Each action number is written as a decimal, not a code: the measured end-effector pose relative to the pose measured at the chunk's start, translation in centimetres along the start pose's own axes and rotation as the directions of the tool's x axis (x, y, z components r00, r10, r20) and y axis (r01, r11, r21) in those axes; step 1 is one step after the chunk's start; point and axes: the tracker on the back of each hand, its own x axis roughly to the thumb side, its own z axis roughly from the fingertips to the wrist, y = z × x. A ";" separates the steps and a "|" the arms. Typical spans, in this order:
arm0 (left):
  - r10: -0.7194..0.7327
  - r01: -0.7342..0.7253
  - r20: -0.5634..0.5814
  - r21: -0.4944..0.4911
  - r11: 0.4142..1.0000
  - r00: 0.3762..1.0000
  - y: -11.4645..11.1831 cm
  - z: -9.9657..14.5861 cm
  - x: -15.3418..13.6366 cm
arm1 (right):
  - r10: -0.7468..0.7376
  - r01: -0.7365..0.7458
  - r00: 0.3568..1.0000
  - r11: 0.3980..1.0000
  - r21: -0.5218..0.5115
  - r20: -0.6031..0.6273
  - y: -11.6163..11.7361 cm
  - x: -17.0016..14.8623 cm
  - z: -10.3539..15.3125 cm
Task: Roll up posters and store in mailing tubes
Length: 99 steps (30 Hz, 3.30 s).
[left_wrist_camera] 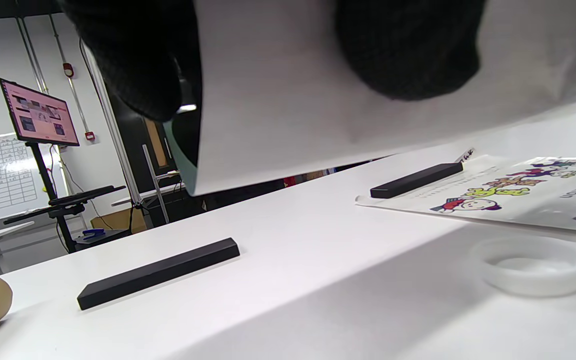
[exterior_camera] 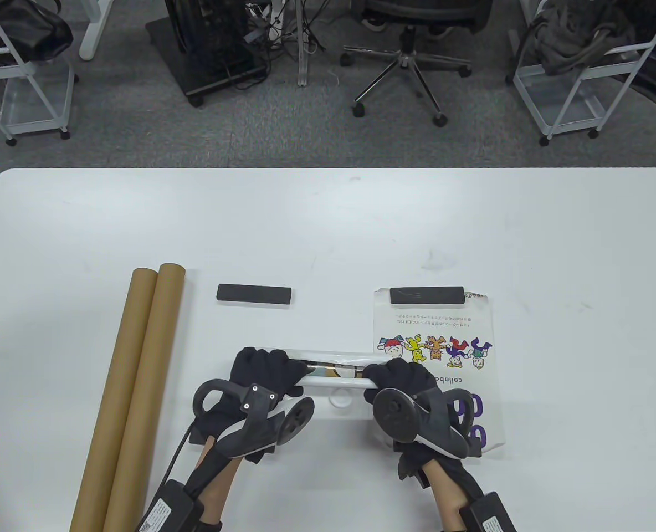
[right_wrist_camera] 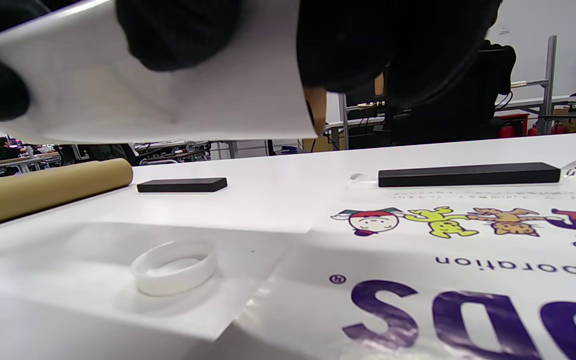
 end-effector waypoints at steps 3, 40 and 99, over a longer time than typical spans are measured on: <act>-0.019 0.019 0.004 0.012 1.000 1.000 0.1 0.0 0.2 | 0.013 -0.013 1.000 1.000 -0.011 -0.009 -0.1 -0.1 0.0; 0.008 -0.008 0.003 0.056 0.998 1.000 0.1 0.2 0.3 | -0.008 0.006 0.999 0.999 -0.047 -0.035 0.0 -0.9 0.1; 0.010 -0.010 -0.028 0.030 1.000 1.000 -0.3 0.0 -0.5 | -0.239 0.238 0.971 0.969 -0.057 -0.004 -0.3 -1.3 0.1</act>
